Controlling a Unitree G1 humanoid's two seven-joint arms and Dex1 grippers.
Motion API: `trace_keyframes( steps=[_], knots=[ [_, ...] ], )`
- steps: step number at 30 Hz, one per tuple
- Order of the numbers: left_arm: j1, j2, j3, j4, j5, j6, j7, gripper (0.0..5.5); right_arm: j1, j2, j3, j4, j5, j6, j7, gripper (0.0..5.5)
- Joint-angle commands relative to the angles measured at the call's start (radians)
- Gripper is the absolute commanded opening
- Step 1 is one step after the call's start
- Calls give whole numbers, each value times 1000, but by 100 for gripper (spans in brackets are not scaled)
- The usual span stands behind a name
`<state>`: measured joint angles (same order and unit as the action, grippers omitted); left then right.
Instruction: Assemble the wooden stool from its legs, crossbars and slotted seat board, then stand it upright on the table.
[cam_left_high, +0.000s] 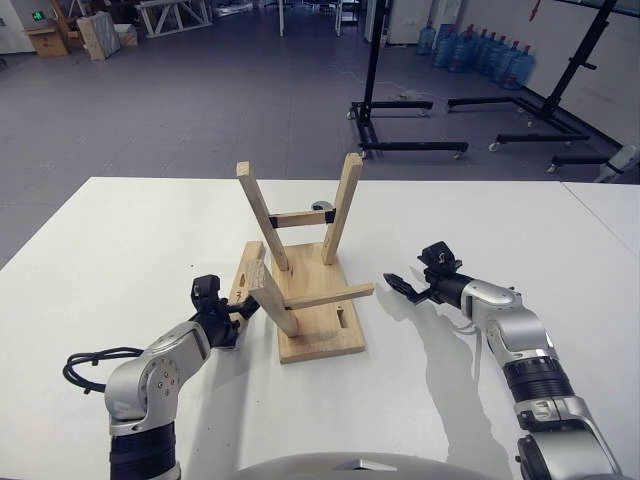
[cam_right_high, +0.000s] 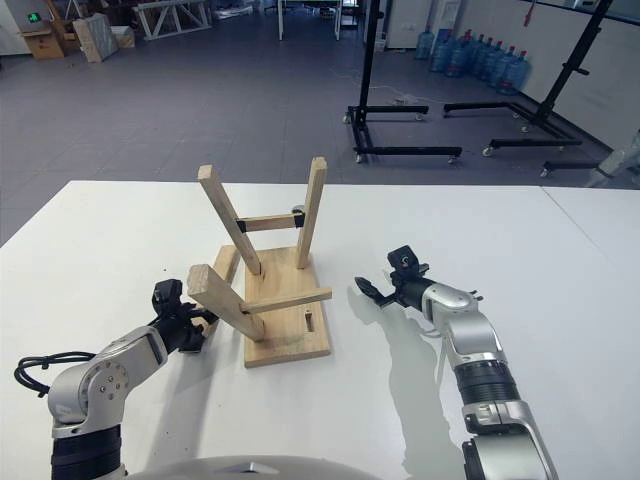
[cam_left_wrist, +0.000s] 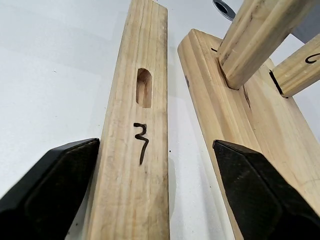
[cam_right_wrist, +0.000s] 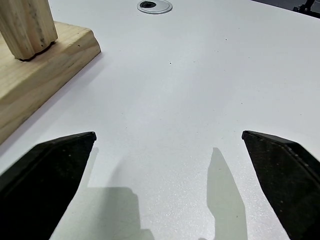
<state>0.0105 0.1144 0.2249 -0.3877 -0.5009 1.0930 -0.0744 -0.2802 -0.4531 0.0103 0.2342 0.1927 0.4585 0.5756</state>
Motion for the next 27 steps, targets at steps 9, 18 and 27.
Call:
trace_keyframes(
  steps=[9,18,27],
  knots=[
    [23,148,-178,29,168,49,19,236,7,9,5,-7,-8,20,-1,540],
    [-16,159,-163,45,190,144,25,207,2,17,9,0,-14,18,-6,540],
    [-158,308,40,67,262,-236,-24,207,-21,4,-14,29,-13,3,-6,540]
  ],
)
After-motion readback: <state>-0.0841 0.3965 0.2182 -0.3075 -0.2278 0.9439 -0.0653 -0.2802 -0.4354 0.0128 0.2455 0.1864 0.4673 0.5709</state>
